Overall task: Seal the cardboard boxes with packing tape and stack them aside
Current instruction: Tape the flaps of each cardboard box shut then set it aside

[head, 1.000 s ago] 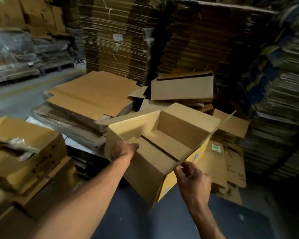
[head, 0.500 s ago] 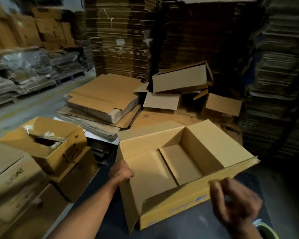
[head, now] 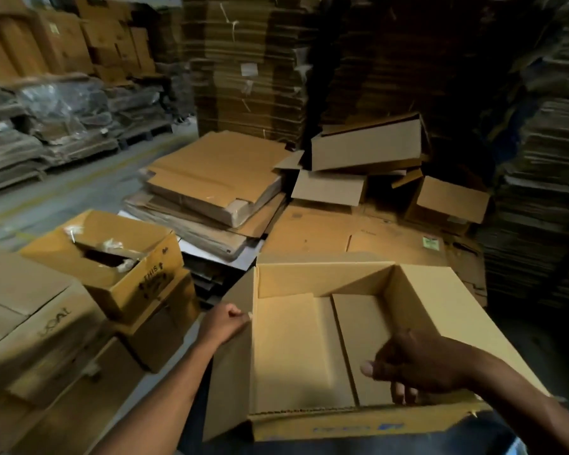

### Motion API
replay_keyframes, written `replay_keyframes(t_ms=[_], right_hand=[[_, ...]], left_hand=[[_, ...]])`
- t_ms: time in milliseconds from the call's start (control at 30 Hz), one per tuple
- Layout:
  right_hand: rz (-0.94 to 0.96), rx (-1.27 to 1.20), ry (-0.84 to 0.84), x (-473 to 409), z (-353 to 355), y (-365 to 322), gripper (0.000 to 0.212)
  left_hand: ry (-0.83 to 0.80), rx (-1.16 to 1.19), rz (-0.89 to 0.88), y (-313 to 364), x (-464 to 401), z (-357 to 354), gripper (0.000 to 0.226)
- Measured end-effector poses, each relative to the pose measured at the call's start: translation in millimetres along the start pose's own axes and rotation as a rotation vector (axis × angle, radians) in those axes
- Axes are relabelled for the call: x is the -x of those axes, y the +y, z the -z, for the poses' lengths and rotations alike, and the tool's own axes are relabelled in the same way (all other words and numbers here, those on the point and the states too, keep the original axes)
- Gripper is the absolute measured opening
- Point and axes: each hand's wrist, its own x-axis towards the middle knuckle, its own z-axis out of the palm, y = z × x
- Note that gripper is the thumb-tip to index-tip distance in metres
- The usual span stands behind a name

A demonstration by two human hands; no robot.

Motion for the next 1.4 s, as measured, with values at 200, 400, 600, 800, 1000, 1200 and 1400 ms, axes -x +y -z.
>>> replay_keyframes(t_ms=[200, 400, 600, 800, 1000, 1200, 1400], right_hand=[[0.122, 0.284, -0.218, -87.6, -65.2, -50.8, 0.105], [0.100, 0.058, -0.119, -137.1, -109.9, -54.8, 0.114], [0.011, -0.162, 0.004, -138.7, -148.7, -27.2, 0.110], [0.059, -0.077, 0.185, -143.3, -164.9, -32.5, 0.100], [0.116, -0.292, 0.545, -118.0, -157.3, 0.2, 0.052], [-0.366, -0.373, 1.183, -50.1, -150.7, 108.2, 0.053], [-0.839, -1.400, 1.355, -7.9, -128.9, 201.5, 0.114]], left_hand=[[0.002, 0.314, 0.189, -37.6, 13.3, -13.3, 0.076], [-0.151, 0.520, 0.482, -97.8, 11.3, -26.7, 0.115], [-0.286, 0.630, 0.548, -105.9, 22.6, -20.0, 0.067], [0.167, 0.566, 0.280, -57.0, 32.5, 62.1, 0.058], [-0.002, 0.590, -0.115, 71.0, 98.3, 81.5, 0.054], [0.016, -0.062, -0.287, 148.5, 141.5, -71.0, 0.077], [-0.041, -0.464, -0.316, 127.6, 167.1, -164.3, 0.097]])
